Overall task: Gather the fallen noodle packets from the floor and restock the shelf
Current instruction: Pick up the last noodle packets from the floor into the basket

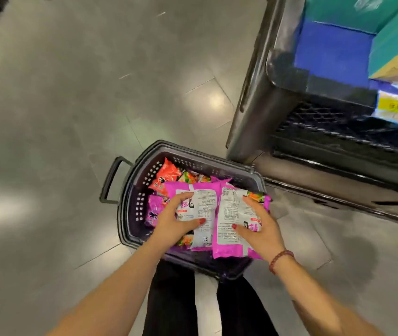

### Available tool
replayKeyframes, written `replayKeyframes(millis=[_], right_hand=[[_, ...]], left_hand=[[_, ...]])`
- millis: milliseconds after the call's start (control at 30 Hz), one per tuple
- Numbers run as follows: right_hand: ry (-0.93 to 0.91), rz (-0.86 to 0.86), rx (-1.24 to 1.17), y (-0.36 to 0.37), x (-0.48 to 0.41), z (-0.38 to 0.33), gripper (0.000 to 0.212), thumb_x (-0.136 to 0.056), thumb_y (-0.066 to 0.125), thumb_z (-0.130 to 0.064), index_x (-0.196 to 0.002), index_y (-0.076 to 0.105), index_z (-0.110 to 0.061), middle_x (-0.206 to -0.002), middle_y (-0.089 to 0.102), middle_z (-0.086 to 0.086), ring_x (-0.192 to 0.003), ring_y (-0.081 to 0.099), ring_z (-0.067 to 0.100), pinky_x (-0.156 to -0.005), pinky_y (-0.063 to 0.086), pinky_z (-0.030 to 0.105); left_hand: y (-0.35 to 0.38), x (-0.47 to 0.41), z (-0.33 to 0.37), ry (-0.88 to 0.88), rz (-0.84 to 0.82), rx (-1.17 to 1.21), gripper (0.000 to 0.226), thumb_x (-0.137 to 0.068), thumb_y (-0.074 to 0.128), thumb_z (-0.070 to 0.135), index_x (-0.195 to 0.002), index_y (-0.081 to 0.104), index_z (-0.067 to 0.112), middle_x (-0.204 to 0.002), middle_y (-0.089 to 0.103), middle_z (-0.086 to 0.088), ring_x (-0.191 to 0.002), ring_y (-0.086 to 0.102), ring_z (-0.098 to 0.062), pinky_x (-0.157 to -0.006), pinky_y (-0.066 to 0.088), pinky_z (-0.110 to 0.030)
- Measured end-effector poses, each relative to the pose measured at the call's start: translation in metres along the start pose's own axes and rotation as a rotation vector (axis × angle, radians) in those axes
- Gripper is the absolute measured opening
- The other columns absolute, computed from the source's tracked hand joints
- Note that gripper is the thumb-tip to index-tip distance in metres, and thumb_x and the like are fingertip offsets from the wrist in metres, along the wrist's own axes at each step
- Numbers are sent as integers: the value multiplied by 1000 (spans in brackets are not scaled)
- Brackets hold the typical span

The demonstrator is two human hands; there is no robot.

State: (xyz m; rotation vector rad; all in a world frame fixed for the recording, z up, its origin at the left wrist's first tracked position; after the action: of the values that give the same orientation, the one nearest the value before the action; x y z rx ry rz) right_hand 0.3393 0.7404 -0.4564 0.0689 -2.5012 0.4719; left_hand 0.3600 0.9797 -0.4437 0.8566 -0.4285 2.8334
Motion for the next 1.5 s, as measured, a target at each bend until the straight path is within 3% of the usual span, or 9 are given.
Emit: replayKeyframes(millis=[200,367,500,567,667,800,1000,1267,1500], right_hand=[[51,171,168,40,-62,56,71,-74,81,-25,-131,48,-51,-139,47,-8,-119,48,1,-103,33,16],[-4,314,255,69,-99,88,71,-75,80,-23,-136,48,-40,-140,47,2,-126,50,19,-108,36,28],[49,399,276,75,-117,117,76,-77,78,-23,-139,40,-47,-154,26,8,-129,47,19,-102,42,26],[96,365,324,78,-125,129,79,-81,75,-27,-143,32,-46,-158,15,11,-133,41,21,-99,41,24],[103,381,741,86,-131,135,80,-83,66,-46,-149,21,-40,-157,10,21,-142,21,38,-111,32,50],[-1,532,1015,97,-126,126,85,-84,64,-46,-152,16,-30,-156,9,26,-144,11,44,-115,13,52],[-37,303,1194,112,-145,134,72,-94,25,-63,-151,-11,-37,-155,-19,7,-146,-9,31,-113,-21,41],[93,70,1270,103,-164,159,75,-88,3,-72,-140,-36,-35,-156,-25,12,-144,-22,30,-118,-9,46],[7,183,1017,93,-134,121,71,-93,33,-60,-153,6,-31,-161,1,7,-148,1,26,-119,0,42]], left_hand=[[6,-107,-59,70,-139,-127,62,-71,86,15,-121,54,32,-128,55,11,-120,48,-7,-91,31,-2],[10,-162,-104,132,-177,-165,67,-70,87,23,-128,54,28,-130,52,9,-124,45,-11,-98,32,-10],[26,-191,-123,176,-312,-203,70,-76,83,13,-137,50,21,-131,47,12,-115,39,5,-95,28,1],[32,-204,-133,203,-354,-265,72,-79,80,15,-141,45,24,-136,45,7,-121,41,-3,-100,31,-4],[26,-212,-147,248,-185,-527,72,-83,77,25,-145,42,25,-149,33,-17,-137,34,-33,-113,32,-34],[19,-193,-145,487,99,-894,71,-91,63,43,-149,36,14,-159,17,-21,-147,13,-38,-118,15,-43],[53,-194,-156,638,-332,-1325,71,-93,18,64,-153,-7,35,-159,-19,3,-148,-17,-21,-119,-10,-45],[63,-210,-177,553,-360,-1500,72,-94,11,67,-149,-23,34,-160,-25,1,-146,-26,-24,-119,-14,-47],[57,-177,-139,515,-352,-1437,67,-101,31,51,-156,2,26,-164,-5,-4,-151,-7,-26,-120,-4,-44]])
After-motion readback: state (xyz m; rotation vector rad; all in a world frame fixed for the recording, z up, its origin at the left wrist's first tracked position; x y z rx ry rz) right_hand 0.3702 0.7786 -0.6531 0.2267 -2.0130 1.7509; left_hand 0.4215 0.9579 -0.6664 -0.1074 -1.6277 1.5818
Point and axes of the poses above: each hand's wrist, its own x-axis away from the middle knuckle, its own y-axis out of the palm, z = x × y, the point moved 4 cm from there along -x, towards the middle knuckle
